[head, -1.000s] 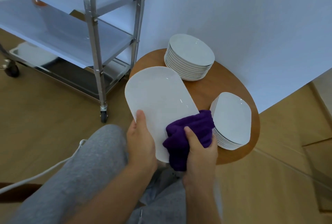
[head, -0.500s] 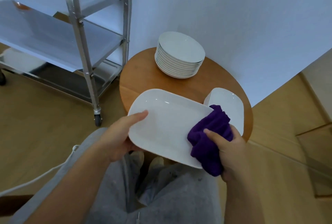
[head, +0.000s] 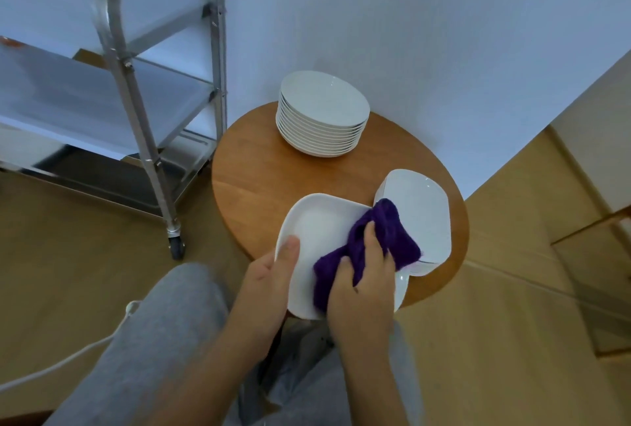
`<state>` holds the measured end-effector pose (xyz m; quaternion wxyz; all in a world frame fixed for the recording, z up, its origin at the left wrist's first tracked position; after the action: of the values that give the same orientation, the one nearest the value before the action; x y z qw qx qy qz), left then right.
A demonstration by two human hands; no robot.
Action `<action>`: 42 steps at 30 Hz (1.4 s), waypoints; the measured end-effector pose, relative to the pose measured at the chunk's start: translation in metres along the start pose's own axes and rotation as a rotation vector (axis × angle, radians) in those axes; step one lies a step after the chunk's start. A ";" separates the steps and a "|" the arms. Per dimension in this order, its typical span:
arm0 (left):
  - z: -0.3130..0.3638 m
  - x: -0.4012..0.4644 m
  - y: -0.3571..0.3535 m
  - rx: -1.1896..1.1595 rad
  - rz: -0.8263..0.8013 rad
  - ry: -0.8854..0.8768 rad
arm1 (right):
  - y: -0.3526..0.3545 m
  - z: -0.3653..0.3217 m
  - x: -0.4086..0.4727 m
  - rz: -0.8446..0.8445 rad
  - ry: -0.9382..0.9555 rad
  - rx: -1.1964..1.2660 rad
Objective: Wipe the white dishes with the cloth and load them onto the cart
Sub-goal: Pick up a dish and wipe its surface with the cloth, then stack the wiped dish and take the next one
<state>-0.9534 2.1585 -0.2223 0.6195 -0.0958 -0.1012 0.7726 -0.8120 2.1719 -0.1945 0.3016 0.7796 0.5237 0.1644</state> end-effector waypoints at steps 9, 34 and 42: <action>0.055 -0.008 -0.010 0.703 -0.197 -0.597 | -0.022 -0.032 -0.020 -0.574 -0.179 0.910; -0.002 0.012 0.016 -0.707 0.119 0.158 | 0.038 0.034 0.013 0.023 -0.308 0.470; -0.005 0.001 -0.001 -0.321 -0.086 0.047 | -0.008 -0.024 0.013 -0.107 -0.137 0.164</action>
<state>-0.9508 2.1598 -0.2268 0.6307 -0.2074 -0.2128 0.7168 -0.8262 2.1933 -0.1816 0.2803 0.7819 0.5544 0.0511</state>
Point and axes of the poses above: each hand's wrist, its own x-axis towards the middle knuckle, its own y-axis out of the back of the hand, z = x × y, the point moved 9 cm from there along x, towards the middle knuckle, and after that the axes turned 14 degrees about -y, right-handed, at the moved point
